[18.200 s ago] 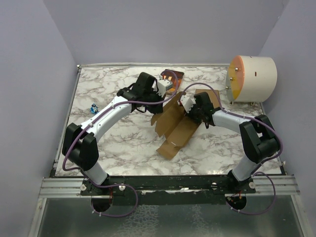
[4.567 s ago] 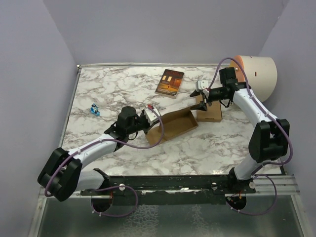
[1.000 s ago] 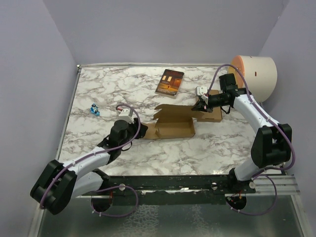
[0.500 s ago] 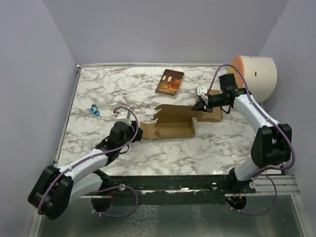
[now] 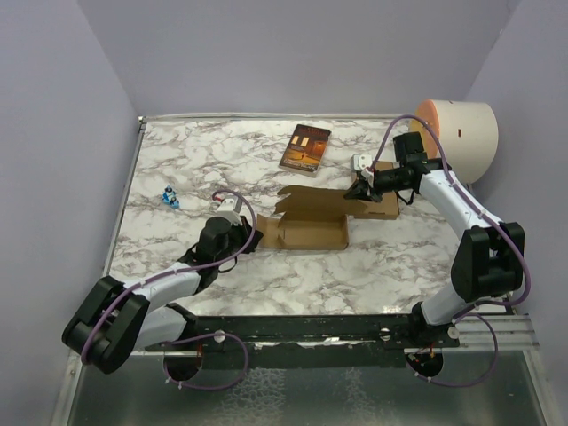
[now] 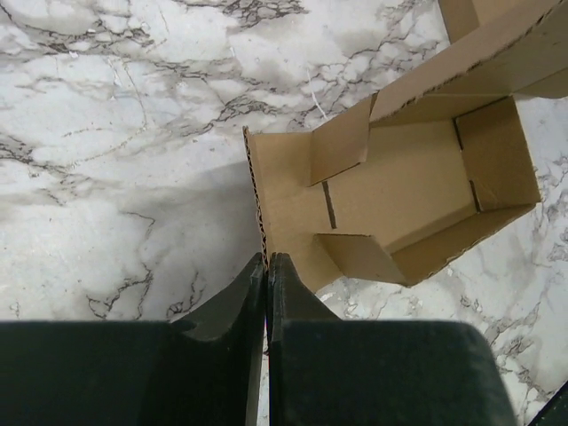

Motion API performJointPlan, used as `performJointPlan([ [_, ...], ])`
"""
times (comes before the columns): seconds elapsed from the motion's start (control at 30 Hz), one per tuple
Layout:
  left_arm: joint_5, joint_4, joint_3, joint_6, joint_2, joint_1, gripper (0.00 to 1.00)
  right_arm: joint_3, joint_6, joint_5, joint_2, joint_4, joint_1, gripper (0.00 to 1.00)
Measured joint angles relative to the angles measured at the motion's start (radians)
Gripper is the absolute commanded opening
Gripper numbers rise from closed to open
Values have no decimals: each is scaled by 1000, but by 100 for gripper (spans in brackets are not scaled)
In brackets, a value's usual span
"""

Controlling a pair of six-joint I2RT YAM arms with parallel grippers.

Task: Fold the paper box

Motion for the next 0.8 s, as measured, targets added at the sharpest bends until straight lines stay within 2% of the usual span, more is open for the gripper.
performJointPlan([
  [0.33, 19, 46, 0, 15, 0, 4, 1, -2, 95, 25, 10, 67, 58, 1],
  [0.8, 19, 43, 3, 46, 0, -1, 0, -37, 308, 84, 10, 238, 72, 1],
])
